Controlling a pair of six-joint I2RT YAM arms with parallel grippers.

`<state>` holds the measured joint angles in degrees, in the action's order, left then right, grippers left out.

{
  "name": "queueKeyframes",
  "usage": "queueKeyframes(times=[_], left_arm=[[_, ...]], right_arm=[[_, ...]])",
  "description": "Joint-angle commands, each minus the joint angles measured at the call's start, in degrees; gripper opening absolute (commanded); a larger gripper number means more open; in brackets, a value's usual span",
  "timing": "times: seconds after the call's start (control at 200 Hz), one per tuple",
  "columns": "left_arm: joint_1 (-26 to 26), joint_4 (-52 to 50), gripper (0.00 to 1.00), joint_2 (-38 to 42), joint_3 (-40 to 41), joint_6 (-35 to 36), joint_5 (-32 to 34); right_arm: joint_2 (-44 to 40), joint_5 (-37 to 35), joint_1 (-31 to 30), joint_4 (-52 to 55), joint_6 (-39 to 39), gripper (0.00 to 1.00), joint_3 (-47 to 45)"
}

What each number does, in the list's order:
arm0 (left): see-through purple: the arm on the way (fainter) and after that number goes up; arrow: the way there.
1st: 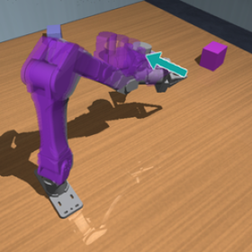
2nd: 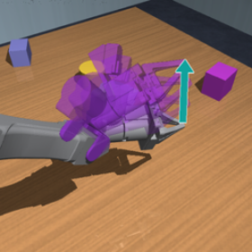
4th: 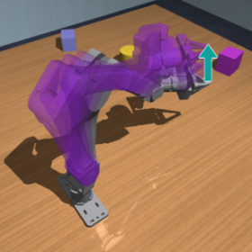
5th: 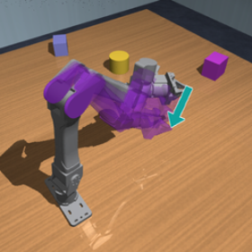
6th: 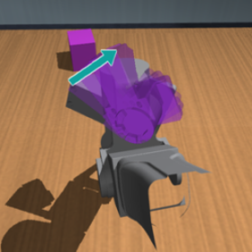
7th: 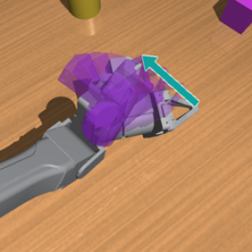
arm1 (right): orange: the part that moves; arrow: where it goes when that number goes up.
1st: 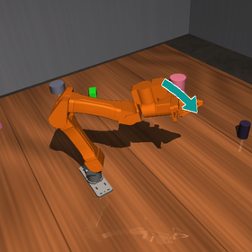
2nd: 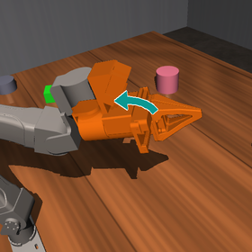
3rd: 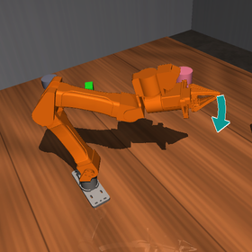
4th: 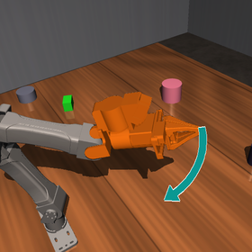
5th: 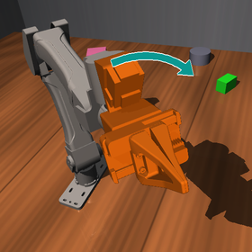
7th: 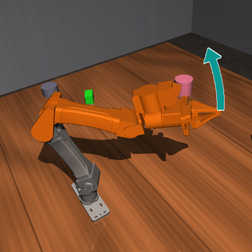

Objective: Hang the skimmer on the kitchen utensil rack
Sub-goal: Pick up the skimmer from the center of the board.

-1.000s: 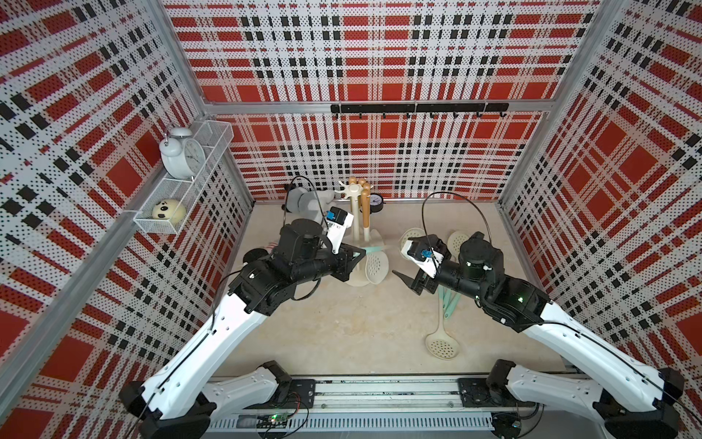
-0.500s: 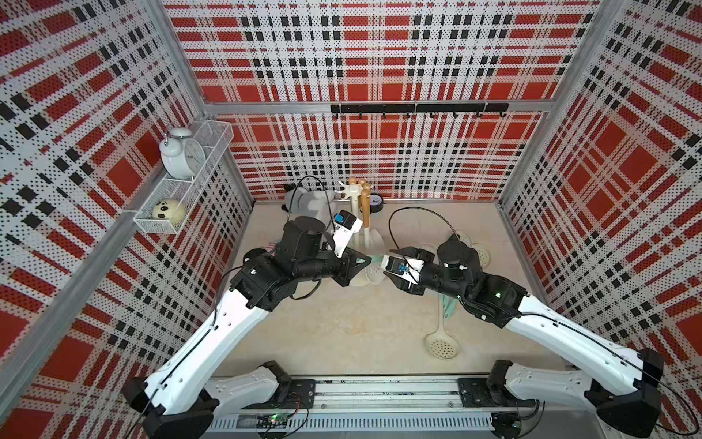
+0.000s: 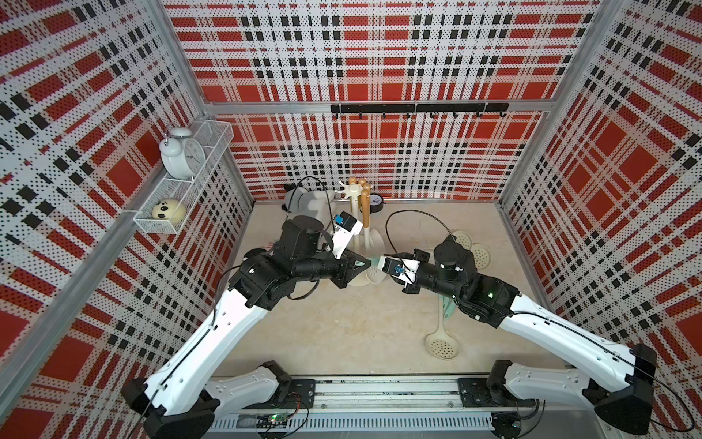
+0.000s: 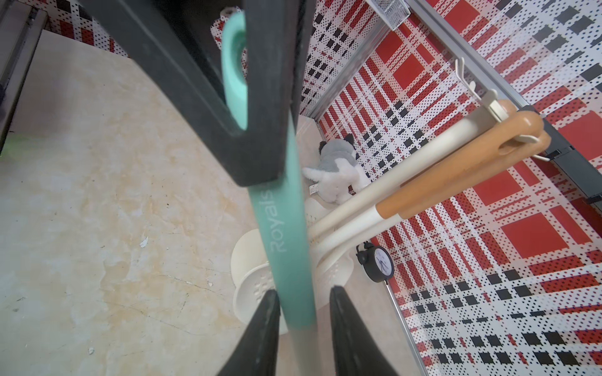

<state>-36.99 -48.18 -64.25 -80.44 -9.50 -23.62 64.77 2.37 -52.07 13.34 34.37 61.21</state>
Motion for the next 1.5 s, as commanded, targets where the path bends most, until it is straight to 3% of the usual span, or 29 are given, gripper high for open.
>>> queueKeyframes(times=[0.0, 0.581, 0.737, 0.817, 0.882, 1.002, 1.037, 1.097, 1.122, 1.213, 1.333, 1.423, 1.498], left_arm=[[0.52, 1.16, 0.00, 0.00, -2.44, 0.89, -2.04], [1.70, 1.35, 0.00, -0.86, -2.69, 0.46, -4.68], [1.92, 1.24, 0.00, -0.84, -2.85, 0.37, -3.41], [2.44, 1.69, 0.00, -0.64, -2.82, 0.15, -2.09], [2.79, 3.01, 0.00, -0.24, -2.80, -0.17, -1.46], [2.89, 8.28, 0.47, 2.15, -1.68, -0.82, -1.22], [2.89, 10.43, 0.56, 3.10, -1.24, -0.90, -1.17], [2.89, 14.11, 0.90, 5.53, -0.17, -1.00, -0.57], [2.91, 15.67, 0.96, 6.92, 0.64, -0.98, 0.21], [2.95, 23.44, 0.93, 12.94, 6.55, -1.90, 7.45], [3.14, 39.89, 0.81, 22.18, 22.75, -5.66, 15.87], [4.59, 51.91, 0.73, 25.75, 35.02, -8.26, 16.81], [7.57, 63.81, 0.71, 25.38, 43.43, -11.14, 12.93]], right_arm=[[0.30, 0.34, -0.49, -3.49, -1.06, 0.34, -1.10], [0.29, -0.17, -2.68, -11.90, -1.23, 0.27, -4.24], [-0.10, 0.04, -2.63, -12.27, -1.99, 0.16, -4.95], [-1.28, 0.20, -2.63, -13.05, -3.36, 0.00, -5.99], [-2.44, -0.54, -2.68, -14.23, -4.95, 0.00, -7.16], [-4.34, -2.71, -2.55, -15.48, -9.75, 0.00, -9.03], [-4.84, -3.18, -2.26, -15.58, -12.05, 0.00, -9.48], [-5.62, -3.59, -0.86, -15.54, -17.25, 0.00, -10.31], [-5.89, -3.68, -0.22, -15.62, -19.53, 0.00, -10.63], [-7.43, 0.12, 5.75, -16.52, -33.06, 0.00, -13.37], [-9.21, 11.13, 14.06, -22.28, -47.81, 0.00, -18.79], [-8.55, 18.80, 17.77, -25.00, -53.88, 0.00, -20.25], [-7.30, 22.72, 18.84, -23.90, -54.31, 0.00, -19.27]])
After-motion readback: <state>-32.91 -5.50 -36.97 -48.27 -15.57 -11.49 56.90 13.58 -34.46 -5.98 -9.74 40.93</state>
